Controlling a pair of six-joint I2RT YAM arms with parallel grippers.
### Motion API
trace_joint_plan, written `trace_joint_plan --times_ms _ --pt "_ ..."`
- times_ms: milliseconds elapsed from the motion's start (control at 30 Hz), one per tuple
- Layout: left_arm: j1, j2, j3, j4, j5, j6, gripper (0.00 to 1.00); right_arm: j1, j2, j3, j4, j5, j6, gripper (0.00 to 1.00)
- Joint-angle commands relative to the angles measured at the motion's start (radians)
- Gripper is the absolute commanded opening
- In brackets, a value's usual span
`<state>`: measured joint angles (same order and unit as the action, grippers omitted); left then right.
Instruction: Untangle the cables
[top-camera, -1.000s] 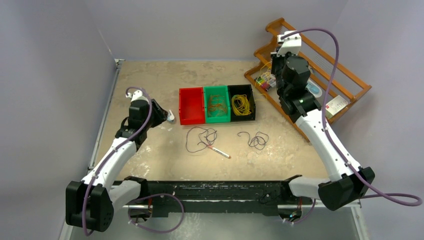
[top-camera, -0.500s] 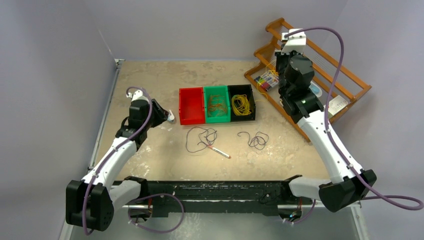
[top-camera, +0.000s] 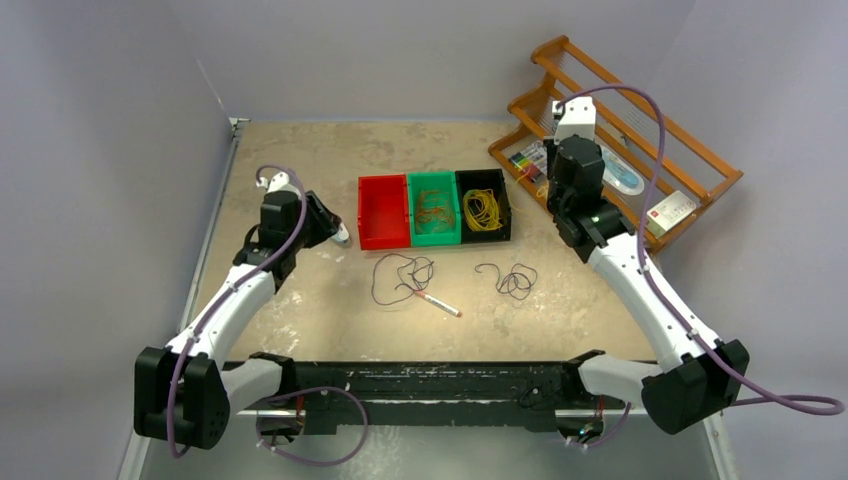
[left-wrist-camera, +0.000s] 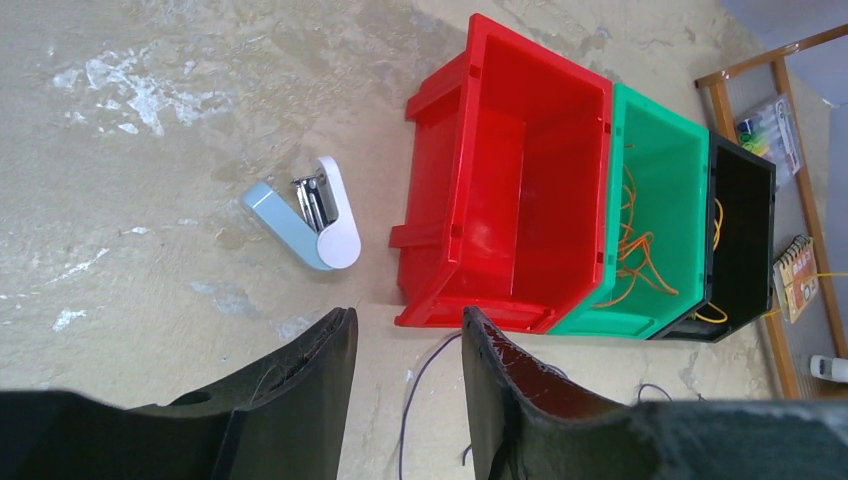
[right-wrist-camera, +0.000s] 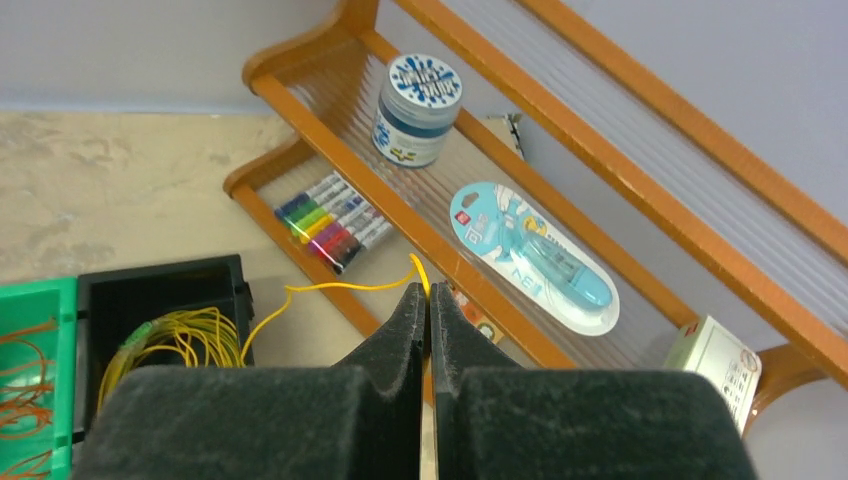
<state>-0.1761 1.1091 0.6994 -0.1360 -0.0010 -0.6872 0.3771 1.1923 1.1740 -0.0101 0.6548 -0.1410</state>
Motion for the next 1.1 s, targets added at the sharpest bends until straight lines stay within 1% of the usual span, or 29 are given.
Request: trace_joint_plan --times_ms 0,500,667,800,933,1067 --pt "0.007 0.013 0.054 0.040 0.029 0.006 0.42 -0.007 -0.014 -0.003 0.001 0.090 0.034 0.00" --pt "0.007 0.008 0.050 0.041 0.039 -0.001 0.42 -0.012 -0.052 0.048 -0.005 0.162 -0.006 0.00" --pt "0.008 0.000 0.047 0.039 0.041 -0.001 0.42 -0.012 -0.061 0.077 -0.014 0.242 -0.058 0.00" --pt "0.007 -0.006 0.041 0.030 0.038 0.002 0.42 -0.012 -0.098 0.105 0.003 0.295 -0.113 0.00" --pt "0.007 -0.003 0.037 0.038 0.038 -0.001 0.42 -0.012 -0.130 0.138 0.013 0.308 -0.144 0.00" --pt "0.007 0.004 0.033 0.053 0.047 -0.012 0.42 -0.012 -0.129 0.158 0.009 0.307 -0.161 0.00"
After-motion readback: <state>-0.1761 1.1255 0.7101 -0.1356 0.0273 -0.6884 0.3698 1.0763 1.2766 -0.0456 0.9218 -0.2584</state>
